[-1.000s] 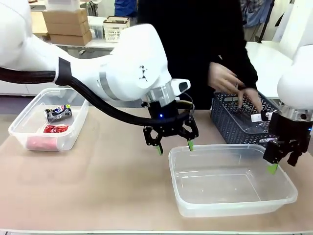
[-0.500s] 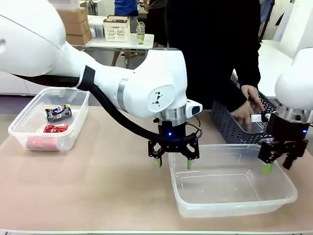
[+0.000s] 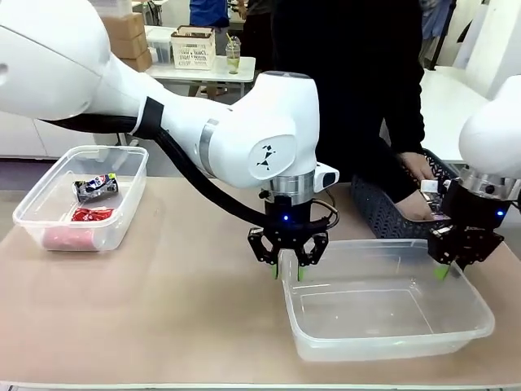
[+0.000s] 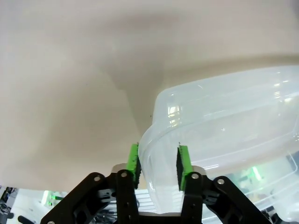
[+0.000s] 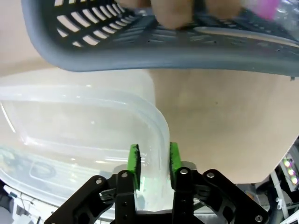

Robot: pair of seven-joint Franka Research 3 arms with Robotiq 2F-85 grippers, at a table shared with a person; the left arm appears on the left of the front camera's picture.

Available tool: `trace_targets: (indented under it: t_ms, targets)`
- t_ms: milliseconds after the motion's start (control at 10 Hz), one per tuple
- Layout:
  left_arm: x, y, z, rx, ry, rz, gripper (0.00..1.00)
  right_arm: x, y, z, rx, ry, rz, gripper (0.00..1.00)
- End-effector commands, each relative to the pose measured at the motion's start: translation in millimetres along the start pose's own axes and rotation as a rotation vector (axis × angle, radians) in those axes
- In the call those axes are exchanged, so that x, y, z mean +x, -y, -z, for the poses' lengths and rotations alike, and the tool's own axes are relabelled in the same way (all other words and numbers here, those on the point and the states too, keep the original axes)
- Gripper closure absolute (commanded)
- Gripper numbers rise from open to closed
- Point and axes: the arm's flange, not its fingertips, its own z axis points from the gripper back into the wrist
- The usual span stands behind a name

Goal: Sort the waste into each basket.
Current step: Pick up the Organizing box on the right side of the table and lift it.

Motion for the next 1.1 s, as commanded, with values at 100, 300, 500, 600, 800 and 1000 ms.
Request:
trace_targets:
  t_ms: [100, 300, 500, 600, 800, 1000]
  targets:
    - [-6.5, 2.2, -0.3, 0.043, -0.014, -0.012, 1.00, -14.1, -1.5, 19.6, -0.010, 0.032, 0.060, 1.00]
    - [-7.6, 1.7, -1.4, 0.051, -0.012, -0.012, 1.00, -12.4, -0.3, 20.1, -0.014, 0.026, 0.075, 1.00]
    - [-10.5, -3.9, -9.3, 0.044, 0.004, -0.037, 1.00, -17.5, -0.6, 15.6, -0.030, 0.025, 0.075, 1.00]
    - [-13.1, -9.1, -16.7, 0.045, 0.013, -0.053, 1.00, -22.2, -0.7, 8.8, -0.050, 0.019, 0.055, 1.00]
    - [-25.8, -26.2, -45.1, 0.042, 0.019, -0.091, 1.00, -41.0, -7.1, -23.1, -0.074, -0.058, -0.065, 1.00]
    - [-42.7, -48.7, -75.2, 0.069, 0.049, -0.144, 1.00, -61.9, -23.8, -64.2, -0.104, -0.111, -0.133, 1.00]
